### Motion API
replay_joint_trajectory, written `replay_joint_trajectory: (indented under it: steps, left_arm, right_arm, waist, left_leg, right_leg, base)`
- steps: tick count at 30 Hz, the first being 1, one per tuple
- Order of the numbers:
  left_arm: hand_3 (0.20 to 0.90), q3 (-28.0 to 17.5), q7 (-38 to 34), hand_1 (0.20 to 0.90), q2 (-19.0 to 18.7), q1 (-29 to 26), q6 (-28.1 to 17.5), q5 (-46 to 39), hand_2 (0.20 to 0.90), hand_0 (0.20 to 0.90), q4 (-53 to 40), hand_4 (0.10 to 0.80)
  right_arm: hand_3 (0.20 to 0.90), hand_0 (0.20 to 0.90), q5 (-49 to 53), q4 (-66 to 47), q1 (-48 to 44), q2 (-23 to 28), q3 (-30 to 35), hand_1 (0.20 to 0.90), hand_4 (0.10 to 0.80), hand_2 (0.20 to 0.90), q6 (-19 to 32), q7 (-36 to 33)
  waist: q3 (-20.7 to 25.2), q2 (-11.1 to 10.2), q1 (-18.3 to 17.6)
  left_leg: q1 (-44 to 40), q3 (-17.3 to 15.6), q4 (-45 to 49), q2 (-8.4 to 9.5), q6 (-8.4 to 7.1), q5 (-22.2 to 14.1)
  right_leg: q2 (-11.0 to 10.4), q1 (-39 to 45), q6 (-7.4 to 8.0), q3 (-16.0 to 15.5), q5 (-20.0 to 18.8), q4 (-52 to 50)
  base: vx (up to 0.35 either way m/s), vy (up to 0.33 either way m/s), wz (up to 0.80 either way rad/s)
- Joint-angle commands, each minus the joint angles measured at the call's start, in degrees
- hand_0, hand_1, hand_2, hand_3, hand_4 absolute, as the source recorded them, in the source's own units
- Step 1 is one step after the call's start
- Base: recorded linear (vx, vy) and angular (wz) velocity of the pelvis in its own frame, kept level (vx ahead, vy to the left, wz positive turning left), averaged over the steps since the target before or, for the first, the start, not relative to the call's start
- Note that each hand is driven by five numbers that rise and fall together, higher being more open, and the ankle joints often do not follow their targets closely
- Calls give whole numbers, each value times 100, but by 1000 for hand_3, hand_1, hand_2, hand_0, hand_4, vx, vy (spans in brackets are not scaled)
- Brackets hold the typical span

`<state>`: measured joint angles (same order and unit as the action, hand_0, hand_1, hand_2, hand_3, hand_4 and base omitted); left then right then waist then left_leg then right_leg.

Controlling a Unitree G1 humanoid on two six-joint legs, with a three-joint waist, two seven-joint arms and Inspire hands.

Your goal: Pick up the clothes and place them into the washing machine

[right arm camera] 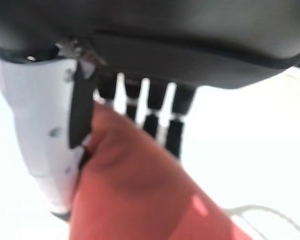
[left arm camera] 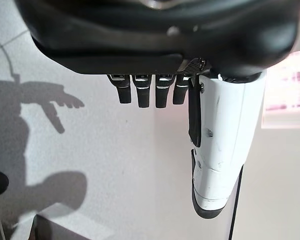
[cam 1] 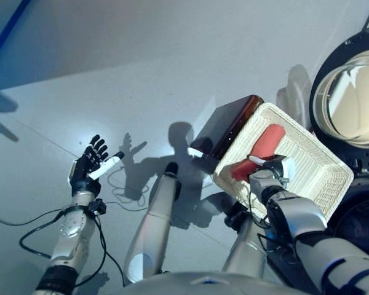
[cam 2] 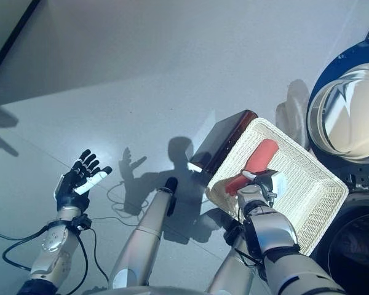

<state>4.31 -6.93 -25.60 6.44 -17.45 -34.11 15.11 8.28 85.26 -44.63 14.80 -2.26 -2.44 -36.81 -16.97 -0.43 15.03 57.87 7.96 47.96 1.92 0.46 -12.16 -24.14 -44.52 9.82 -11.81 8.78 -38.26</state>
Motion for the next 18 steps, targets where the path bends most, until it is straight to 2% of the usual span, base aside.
replay_joint_trajectory:
  steps: [1,7,11,12,18]
  left_arm:
    - [900,-442,-47,900,-340,-158,-323,196,900,900,-600,800]
    - [900,-524,-214,900,-311,-197,-382,274,900,900,-411,800]
    - [900,-658,-396,900,-184,-153,-484,224,900,900,-224,800]
    - [900,-659,-399,900,-148,-145,-517,205,900,900,-168,800]
    - [900,-538,-218,900,52,-87,-652,-80,900,900,-13,800]
  right_arm:
    - [200,200,-38,-129,-8,-580,90,200,300,200,121,292]
    - [200,200,521,-524,179,-555,267,200,300,200,622,140]
    - [200,200,1485,-1975,889,-530,414,200,300,200,1659,231]
    - [200,200,1651,-2159,1138,-482,461,200,300,200,1742,303]
    - [200,200,2894,-2769,1606,-48,1211,200,300,200,2513,775]
  waist:
    - [-117,279,292]
    - [-166,147,147]
    - [-321,-59,-216]
    - [-351,-87,-290]
    - [-458,7,-638]
  left_leg:
    - [120,-113,-134,33,-35,-61]
    - [-40,-153,-232,-99,-79,-33]
    - [-240,-305,-84,-401,-132,-108]
    - [-287,-347,-37,-474,-145,-139]
    - [-439,-530,97,-697,-172,-182]
  right_leg:
    - [-10,-47,84,227,-274,-288]
    - [38,38,68,241,-341,-151]
    - [229,77,7,393,-406,-71]
    - [264,96,-5,443,-397,-52]
    - [355,-11,-74,643,-289,-102]
  base:
    - [7,-4,3]
    - [2,10,0]
    - [-24,40,-35]
    - [-31,-9,-54]
    - [-34,15,-51]
